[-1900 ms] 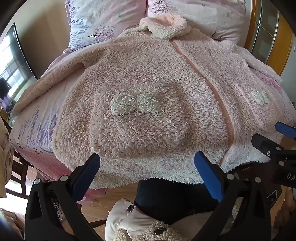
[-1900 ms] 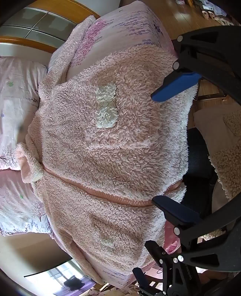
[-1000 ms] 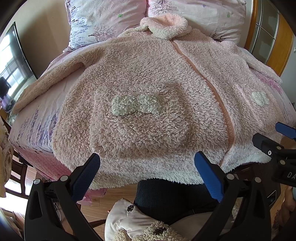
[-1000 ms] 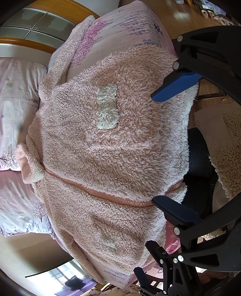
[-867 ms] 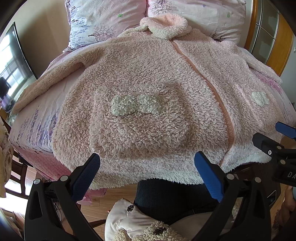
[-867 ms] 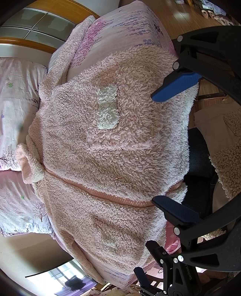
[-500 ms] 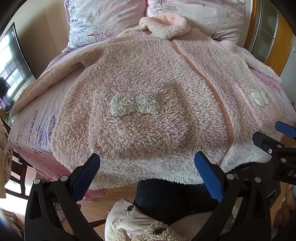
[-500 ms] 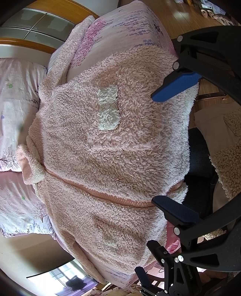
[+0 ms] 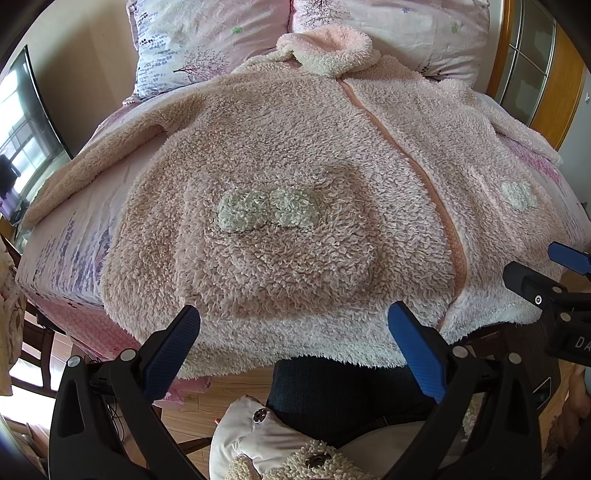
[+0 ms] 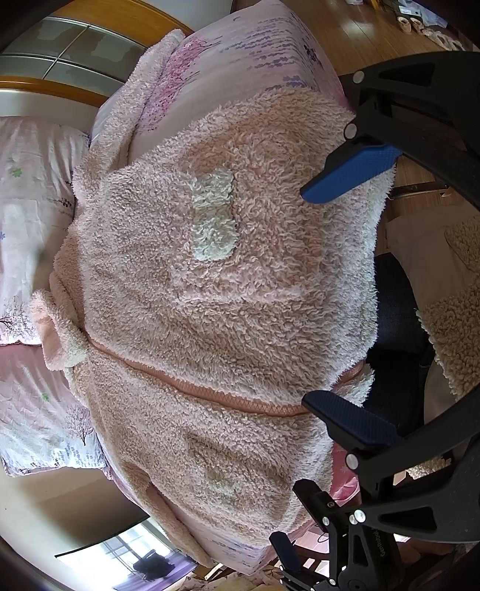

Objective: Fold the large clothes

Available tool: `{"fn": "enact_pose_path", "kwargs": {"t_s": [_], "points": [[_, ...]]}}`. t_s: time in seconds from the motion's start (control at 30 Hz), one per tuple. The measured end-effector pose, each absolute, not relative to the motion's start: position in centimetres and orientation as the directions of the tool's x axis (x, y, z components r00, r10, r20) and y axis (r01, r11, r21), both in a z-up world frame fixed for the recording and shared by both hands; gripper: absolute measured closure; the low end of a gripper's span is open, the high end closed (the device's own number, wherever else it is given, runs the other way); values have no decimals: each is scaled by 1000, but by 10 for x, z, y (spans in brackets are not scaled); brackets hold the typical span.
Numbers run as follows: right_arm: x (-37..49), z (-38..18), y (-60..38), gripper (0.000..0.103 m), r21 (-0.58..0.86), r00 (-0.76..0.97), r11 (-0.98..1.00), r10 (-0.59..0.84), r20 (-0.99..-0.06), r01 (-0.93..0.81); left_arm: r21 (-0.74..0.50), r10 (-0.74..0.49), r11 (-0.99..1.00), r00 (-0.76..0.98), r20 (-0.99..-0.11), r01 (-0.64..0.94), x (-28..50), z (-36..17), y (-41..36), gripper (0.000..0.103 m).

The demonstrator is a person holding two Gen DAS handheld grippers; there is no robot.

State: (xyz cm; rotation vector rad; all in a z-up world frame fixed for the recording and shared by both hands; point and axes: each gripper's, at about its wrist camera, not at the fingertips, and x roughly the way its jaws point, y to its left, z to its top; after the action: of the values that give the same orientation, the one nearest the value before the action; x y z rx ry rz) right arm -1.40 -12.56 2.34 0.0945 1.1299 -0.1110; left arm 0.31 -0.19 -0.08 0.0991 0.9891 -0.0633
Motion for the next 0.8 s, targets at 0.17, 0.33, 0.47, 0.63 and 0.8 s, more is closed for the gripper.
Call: {"fn": "enact_pose_path", "kwargs": {"t_s": [0.17, 0.33, 0.47, 0.63, 0.8], "points": [[-14, 24, -125, 2, 20, 422, 990, -40, -905, 138, 55, -7, 994, 548, -836, 98, 3, -1, -2, 1], [-15, 23, -125, 2, 23, 425, 990, -39, -904, 140, 55, -7, 994, 548, -836, 98, 3, -1, -2, 1], [-14, 23, -125, 2, 24, 425, 990, -39, -905, 141, 55, -7, 994, 548, -836, 97, 3, -1, -2, 1], [-15, 23, -126, 2, 28, 426, 989, -36, -904, 143, 55, -7, 994, 548, -836, 98, 4, -1, -2, 1], [-17, 23, -128, 2, 40, 430, 988, -27, -903, 147, 55, -6, 994, 548, -836, 96, 4, 0, -3, 1]]}}
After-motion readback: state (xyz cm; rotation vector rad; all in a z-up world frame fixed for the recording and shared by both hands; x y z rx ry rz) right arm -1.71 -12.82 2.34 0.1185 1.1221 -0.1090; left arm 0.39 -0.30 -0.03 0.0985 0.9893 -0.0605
